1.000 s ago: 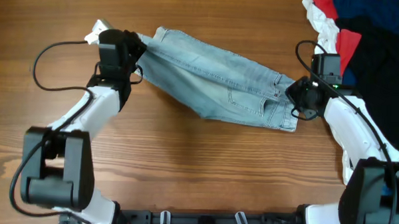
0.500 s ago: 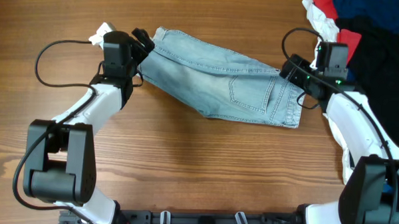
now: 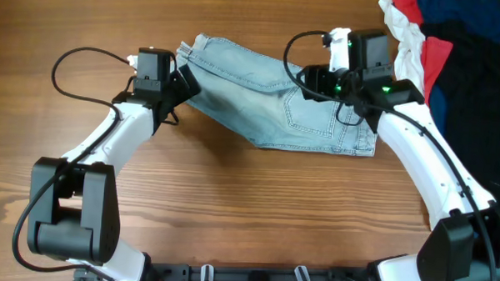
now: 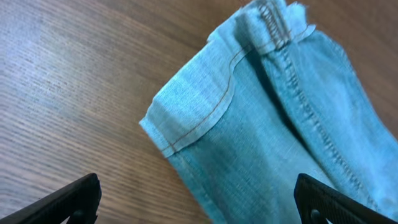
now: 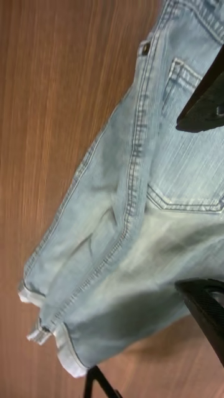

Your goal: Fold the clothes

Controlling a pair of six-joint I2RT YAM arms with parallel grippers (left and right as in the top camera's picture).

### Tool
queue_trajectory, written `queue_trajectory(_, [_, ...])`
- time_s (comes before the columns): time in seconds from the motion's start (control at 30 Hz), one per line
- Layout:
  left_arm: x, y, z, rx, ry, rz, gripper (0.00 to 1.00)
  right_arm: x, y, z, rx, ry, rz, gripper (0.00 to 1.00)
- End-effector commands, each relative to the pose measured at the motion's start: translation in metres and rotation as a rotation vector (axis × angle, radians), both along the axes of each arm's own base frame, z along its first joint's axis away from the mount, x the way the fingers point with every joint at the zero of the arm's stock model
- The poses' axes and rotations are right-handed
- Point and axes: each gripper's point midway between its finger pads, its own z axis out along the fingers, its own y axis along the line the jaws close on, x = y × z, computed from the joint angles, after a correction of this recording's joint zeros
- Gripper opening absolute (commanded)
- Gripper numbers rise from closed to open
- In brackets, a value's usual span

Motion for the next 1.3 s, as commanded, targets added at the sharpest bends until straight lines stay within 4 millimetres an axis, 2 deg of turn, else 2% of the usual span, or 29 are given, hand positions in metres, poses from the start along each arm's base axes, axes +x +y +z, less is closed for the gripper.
queue_trajectory(0.0, [0.004, -0.002, 0.014, 0.007, -0.03, -0.026, 0.99, -0.002, 0.025, -0.016, 0.033, 0.041, 0.101, 0.5])
queue_trajectory(0.03, [0.004, -0.001, 0.014, 0.007, -0.029, -0.023, 1.0, -0.006, 0.038, -0.032, 0.038, 0.081, 0.136, 0.21])
queue_trajectory(0.07, [0.003, 0.001, 0.013, 0.002, -0.025, -0.013, 1.0, -0.008, 0.045, -0.046, 0.033, 0.112, 0.152, 0.11])
queue_trajectory(0.1, [0.002, 0.004, 0.012, -0.005, -0.017, 0.004, 1.0, -0.01, 0.052, -0.062, 0.025, 0.141, 0.167, 0.06])
queue_trajectory(0.2, [-0.006, 0.02, 0.006, -0.023, 0.028, 0.071, 1.0, -0.015, 0.076, -0.1, 0.042, 0.205, 0.226, 0.04])
queue_trajectory(0.3, [-0.01, 0.024, 0.003, -0.02, 0.05, 0.079, 0.99, -0.003, 0.086, -0.125, 0.055, 0.202, 0.214, 0.04])
queue_trajectory(0.33, [-0.011, 0.024, 0.002, -0.02, 0.053, 0.078, 1.0, 0.006, 0.085, -0.137, 0.054, 0.195, 0.177, 0.04])
queue_trajectory(0.43, [-0.011, 0.024, 0.002, -0.02, 0.053, 0.078, 1.0, 0.029, 0.07, -0.152, -0.01, 0.137, 0.081, 0.04])
queue_trajectory(0.5, [-0.011, 0.024, 0.002, -0.019, 0.057, 0.078, 0.99, 0.055, 0.053, -0.144, -0.02, 0.05, -0.013, 0.04])
queue_trajectory(0.6, [-0.015, 0.024, 0.0, -0.018, 0.073, 0.078, 1.0, 0.101, 0.025, -0.109, 0.089, -0.061, -0.177, 0.04])
queue_trajectory(0.67, [-0.017, 0.024, -0.002, -0.017, 0.084, 0.078, 0.99, 0.122, 0.013, -0.085, 0.189, -0.105, -0.221, 0.04])
queue_trajectory(0.77, [-0.02, 0.025, -0.004, -0.015, 0.097, 0.079, 1.0, 0.129, 0.012, -0.069, 0.282, -0.109, -0.184, 0.04])
queue_trajectory(0.83, [-0.02, 0.025, -0.004, -0.015, 0.096, 0.079, 1.0, 0.123, 0.026, -0.065, 0.307, -0.107, -0.093, 0.05])
queue_trajectory(0.97, [-0.019, 0.025, -0.003, -0.015, 0.094, 0.079, 1.0, 0.099, 0.076, -0.057, 0.35, -0.101, 0.12, 0.06])
queue_trajectory(1.03, [-0.019, 0.025, -0.003, -0.014, 0.094, 0.08, 1.0, 0.084, 0.104, -0.059, 0.311, -0.116, 0.217, 0.07])
queue_trajectory(1.13, [-0.019, 0.03, -0.003, -0.007, 0.093, 0.094, 0.99, 0.07, 0.129, -0.067, 0.254, -0.117, 0.266, 0.07])
queue_trajectory(1.17, [-0.019, 0.037, -0.003, -0.008, 0.095, 0.11, 0.99, 0.065, 0.14, -0.076, 0.194, -0.128, 0.276, 0.07])
queue_trajectory(1.27, [-0.022, 0.048, -0.005, -0.024, 0.11, 0.155, 1.0, 0.062, 0.155, -0.084, 0.173, -0.144, 0.294, 0.06])
